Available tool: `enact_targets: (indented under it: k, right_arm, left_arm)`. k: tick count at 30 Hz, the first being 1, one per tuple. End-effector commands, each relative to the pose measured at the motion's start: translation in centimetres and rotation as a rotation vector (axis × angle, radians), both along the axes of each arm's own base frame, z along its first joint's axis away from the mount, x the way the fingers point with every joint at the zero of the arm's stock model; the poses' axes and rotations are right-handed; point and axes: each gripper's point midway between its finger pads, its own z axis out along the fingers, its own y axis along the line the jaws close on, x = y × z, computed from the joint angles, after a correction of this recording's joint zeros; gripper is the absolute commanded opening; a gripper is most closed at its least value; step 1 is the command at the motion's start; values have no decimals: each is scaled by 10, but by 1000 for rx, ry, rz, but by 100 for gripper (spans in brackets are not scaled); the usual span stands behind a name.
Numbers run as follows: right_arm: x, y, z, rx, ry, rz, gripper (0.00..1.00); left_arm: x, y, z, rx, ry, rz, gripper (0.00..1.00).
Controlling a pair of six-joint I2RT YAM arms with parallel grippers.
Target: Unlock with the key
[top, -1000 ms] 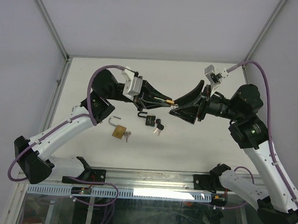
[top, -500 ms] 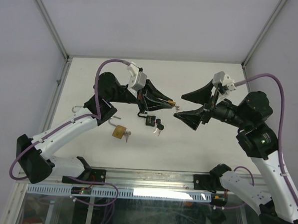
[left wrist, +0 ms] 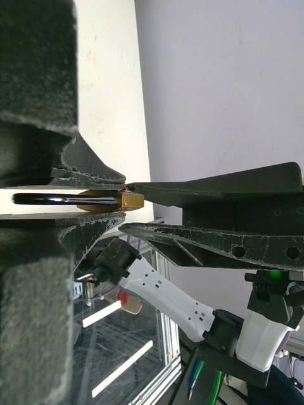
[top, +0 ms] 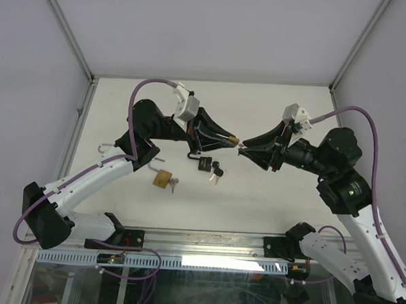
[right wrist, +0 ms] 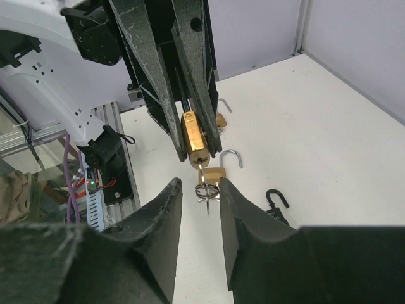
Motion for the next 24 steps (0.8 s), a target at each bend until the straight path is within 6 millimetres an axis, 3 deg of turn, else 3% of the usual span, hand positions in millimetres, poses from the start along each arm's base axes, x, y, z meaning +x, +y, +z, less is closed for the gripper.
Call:
enact_targets:
  k: [1,4,6,15,20,24]
  right_arm:
    - [-1,2,23,54,-69,17,30]
    - [-1,2,24,61,-77,19,18]
    - [1,2,25,64,-76,12,1]
    - [-2,13,31,101,-50,81,0]
    - [-3,27,54,191,-23,172,0]
    - [-6,35,61,197,56,242,0]
  left_arm:
    - [-2,5,20,-62,-39,10,0]
    - [-3,5,20,-63,-39,9,0]
    - [-2,5,20,-65,-43,11,0]
    - [-3,2,23,-90,-29,-7,0]
    - [-6,-8,8,-68,-35,-33,0]
    - [-9,-13,-12,-33,-132,-54,0]
